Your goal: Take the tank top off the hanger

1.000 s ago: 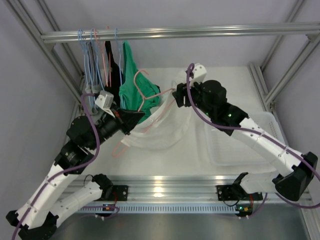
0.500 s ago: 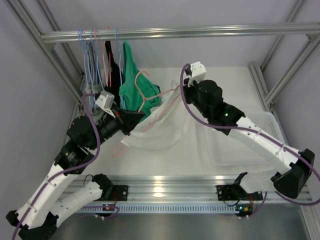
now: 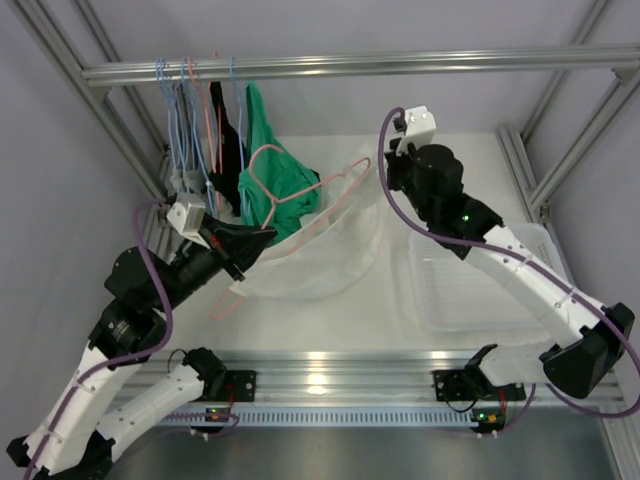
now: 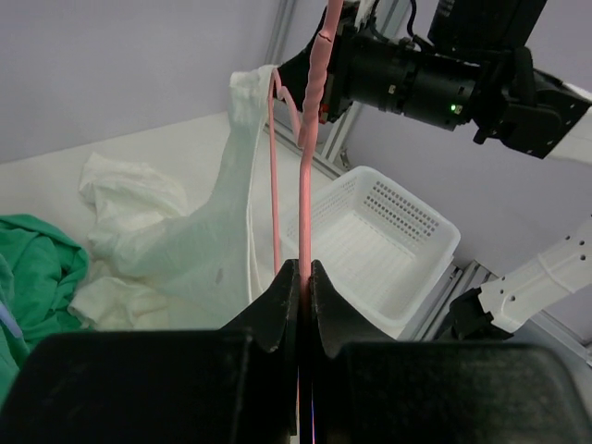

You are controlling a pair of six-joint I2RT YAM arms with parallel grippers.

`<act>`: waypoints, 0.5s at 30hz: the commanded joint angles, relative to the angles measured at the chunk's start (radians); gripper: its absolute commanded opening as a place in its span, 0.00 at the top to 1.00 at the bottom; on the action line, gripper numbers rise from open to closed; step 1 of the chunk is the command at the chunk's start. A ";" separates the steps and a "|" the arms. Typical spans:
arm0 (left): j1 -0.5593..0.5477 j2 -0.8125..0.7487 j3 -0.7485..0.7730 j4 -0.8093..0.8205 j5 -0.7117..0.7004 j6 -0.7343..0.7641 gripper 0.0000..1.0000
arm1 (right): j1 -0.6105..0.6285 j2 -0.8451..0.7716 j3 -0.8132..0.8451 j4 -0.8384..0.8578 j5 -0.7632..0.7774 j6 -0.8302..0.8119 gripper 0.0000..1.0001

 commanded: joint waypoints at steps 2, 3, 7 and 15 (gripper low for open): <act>-0.004 0.006 0.056 0.093 0.010 0.017 1.00 | -0.008 -0.030 -0.025 0.027 -0.163 0.068 1.00; -0.004 0.006 0.045 0.128 0.010 0.018 1.00 | -0.007 -0.040 -0.036 0.031 -0.300 0.125 1.00; -0.004 0.046 -0.004 0.447 0.018 0.008 1.00 | 0.022 -0.125 -0.195 0.264 -0.703 0.347 1.00; -0.004 0.308 0.019 0.919 -0.018 0.023 1.00 | 0.136 -0.225 -0.477 0.461 -0.800 0.498 1.00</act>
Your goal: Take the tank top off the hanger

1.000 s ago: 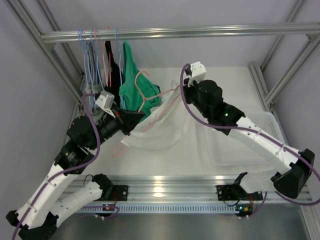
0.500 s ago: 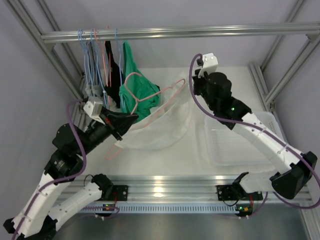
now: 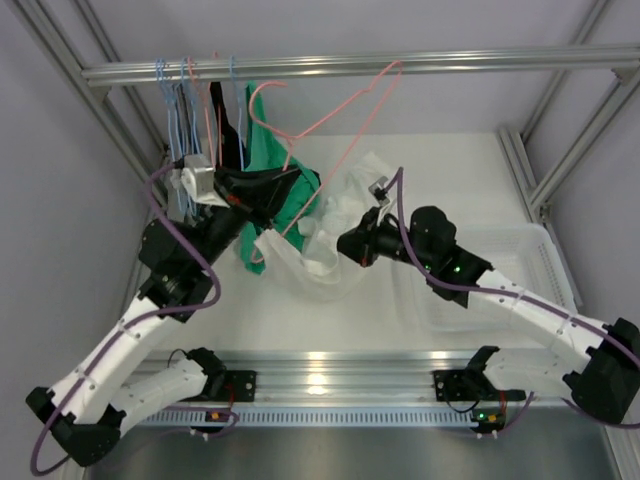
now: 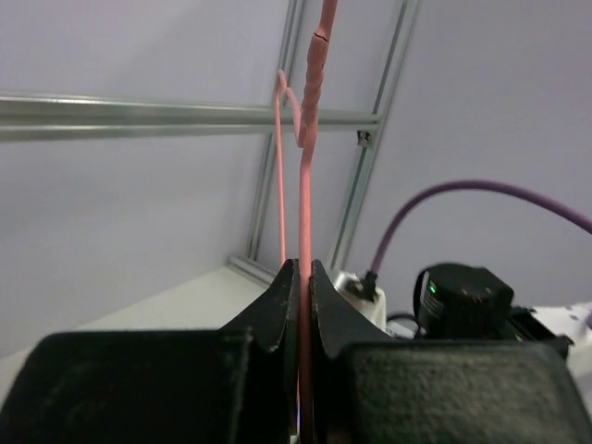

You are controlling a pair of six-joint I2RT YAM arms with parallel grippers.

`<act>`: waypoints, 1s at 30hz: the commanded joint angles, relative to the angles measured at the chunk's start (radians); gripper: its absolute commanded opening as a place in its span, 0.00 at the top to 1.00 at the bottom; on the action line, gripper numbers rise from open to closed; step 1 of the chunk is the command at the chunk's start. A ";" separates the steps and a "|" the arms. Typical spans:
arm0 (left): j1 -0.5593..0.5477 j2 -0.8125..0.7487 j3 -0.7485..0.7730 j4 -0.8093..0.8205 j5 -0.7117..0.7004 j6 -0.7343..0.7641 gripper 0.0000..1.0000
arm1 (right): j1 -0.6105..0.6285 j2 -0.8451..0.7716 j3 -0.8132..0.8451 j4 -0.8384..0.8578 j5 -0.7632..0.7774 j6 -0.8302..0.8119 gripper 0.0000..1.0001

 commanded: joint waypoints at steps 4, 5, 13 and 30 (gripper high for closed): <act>-0.004 0.190 0.061 0.426 -0.032 0.061 1.00 | 0.023 -0.121 -0.148 0.163 -0.039 0.085 1.00; -0.004 0.205 0.092 0.423 -0.037 0.064 1.00 | 0.023 -0.129 -0.179 0.146 -0.017 0.075 1.00; -0.004 0.227 0.121 0.465 -0.016 0.069 1.00 | 0.026 0.022 -0.204 -0.153 0.273 -0.022 1.00; -0.005 0.255 0.170 0.685 0.023 0.012 1.00 | 0.275 0.156 -0.346 0.218 0.328 0.131 1.00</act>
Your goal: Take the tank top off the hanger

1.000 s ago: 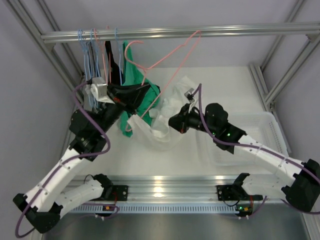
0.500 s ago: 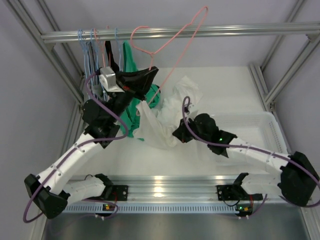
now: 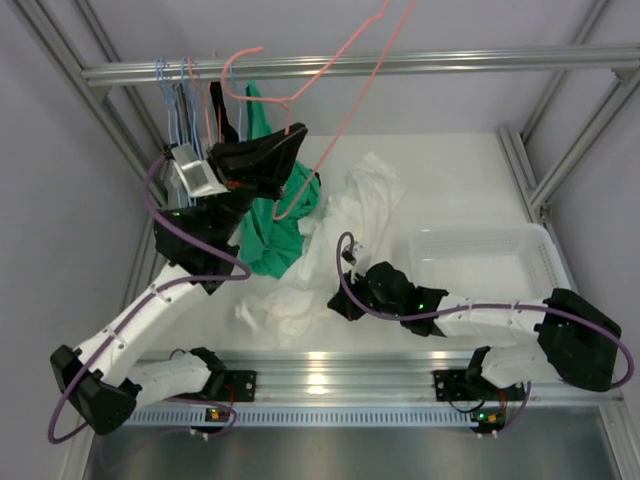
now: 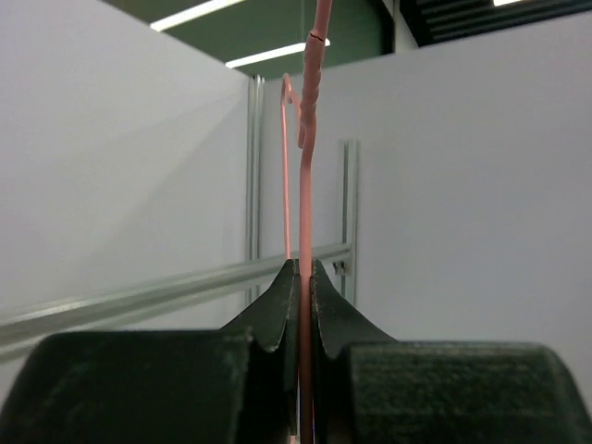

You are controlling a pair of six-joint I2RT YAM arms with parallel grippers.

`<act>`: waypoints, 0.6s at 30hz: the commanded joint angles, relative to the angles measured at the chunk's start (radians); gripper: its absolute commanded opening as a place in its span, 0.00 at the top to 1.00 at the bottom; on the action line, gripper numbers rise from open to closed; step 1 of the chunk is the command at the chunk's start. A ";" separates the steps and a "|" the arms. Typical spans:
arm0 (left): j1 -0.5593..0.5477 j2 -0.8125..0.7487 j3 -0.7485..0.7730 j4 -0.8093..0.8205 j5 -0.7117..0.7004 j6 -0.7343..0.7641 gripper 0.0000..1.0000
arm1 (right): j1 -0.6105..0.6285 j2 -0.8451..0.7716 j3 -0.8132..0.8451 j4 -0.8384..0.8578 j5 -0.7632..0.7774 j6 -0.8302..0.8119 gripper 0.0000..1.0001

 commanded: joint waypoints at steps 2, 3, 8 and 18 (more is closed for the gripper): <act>-0.003 -0.016 0.156 -0.064 -0.095 0.011 1.00 | 0.017 0.009 -0.016 0.088 0.101 0.028 1.00; -0.003 -0.028 0.172 -0.119 -0.113 0.023 1.00 | 0.017 0.014 0.003 0.062 0.154 0.018 1.00; -0.003 -0.142 0.131 -0.517 -0.245 0.082 1.00 | -0.026 0.104 0.138 -0.076 0.290 -0.045 0.84; -0.003 -0.530 -0.006 -1.084 -0.238 0.068 1.00 | -0.089 0.213 0.238 -0.099 0.289 -0.134 0.48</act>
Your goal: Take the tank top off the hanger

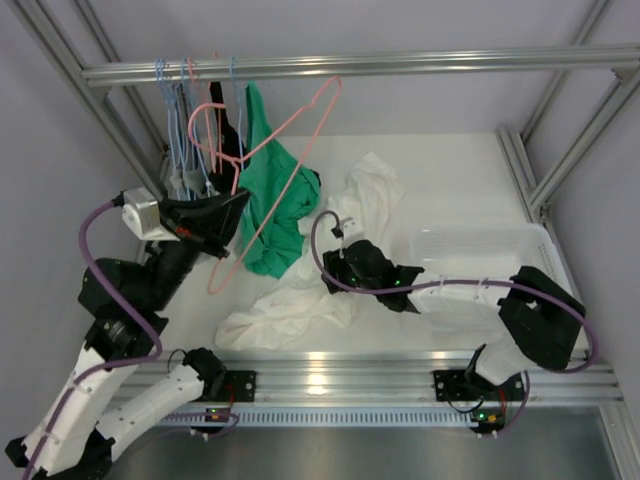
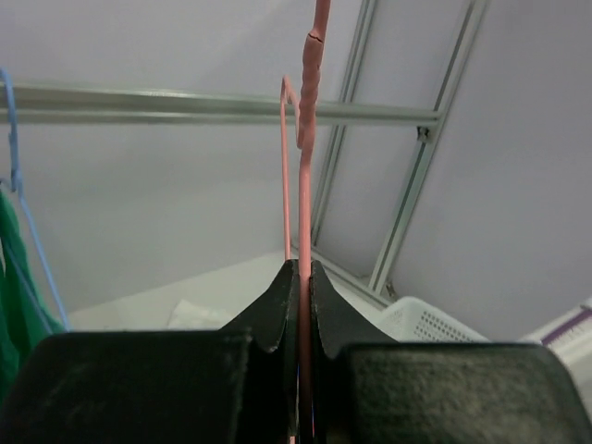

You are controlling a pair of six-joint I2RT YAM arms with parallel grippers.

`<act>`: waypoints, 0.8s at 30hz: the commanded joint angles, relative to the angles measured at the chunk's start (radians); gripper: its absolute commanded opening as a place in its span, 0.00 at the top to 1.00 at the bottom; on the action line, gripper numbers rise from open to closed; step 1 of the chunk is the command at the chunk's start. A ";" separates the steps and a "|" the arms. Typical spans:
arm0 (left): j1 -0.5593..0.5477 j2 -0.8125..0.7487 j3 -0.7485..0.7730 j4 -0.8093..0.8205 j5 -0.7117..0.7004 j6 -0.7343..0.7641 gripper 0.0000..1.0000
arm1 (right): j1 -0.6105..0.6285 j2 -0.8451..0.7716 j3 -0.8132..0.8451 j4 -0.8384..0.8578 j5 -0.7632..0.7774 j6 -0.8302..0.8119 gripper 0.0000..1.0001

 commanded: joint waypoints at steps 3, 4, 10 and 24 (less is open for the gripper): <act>-0.003 -0.148 0.001 -0.409 0.029 -0.035 1.00 | -0.038 -0.101 -0.033 -0.031 0.091 -0.018 0.38; -0.003 -0.152 0.012 -0.450 0.047 -0.035 1.00 | -0.049 -0.126 -0.067 -0.037 0.096 -0.015 0.37; -0.003 -0.057 0.040 -0.554 -0.031 -0.084 1.00 | -0.123 -0.284 -0.136 -0.077 0.130 0.051 0.29; -0.005 0.528 0.549 -0.494 -0.379 -0.121 1.00 | -0.149 -0.440 -0.182 -0.152 0.144 0.045 0.21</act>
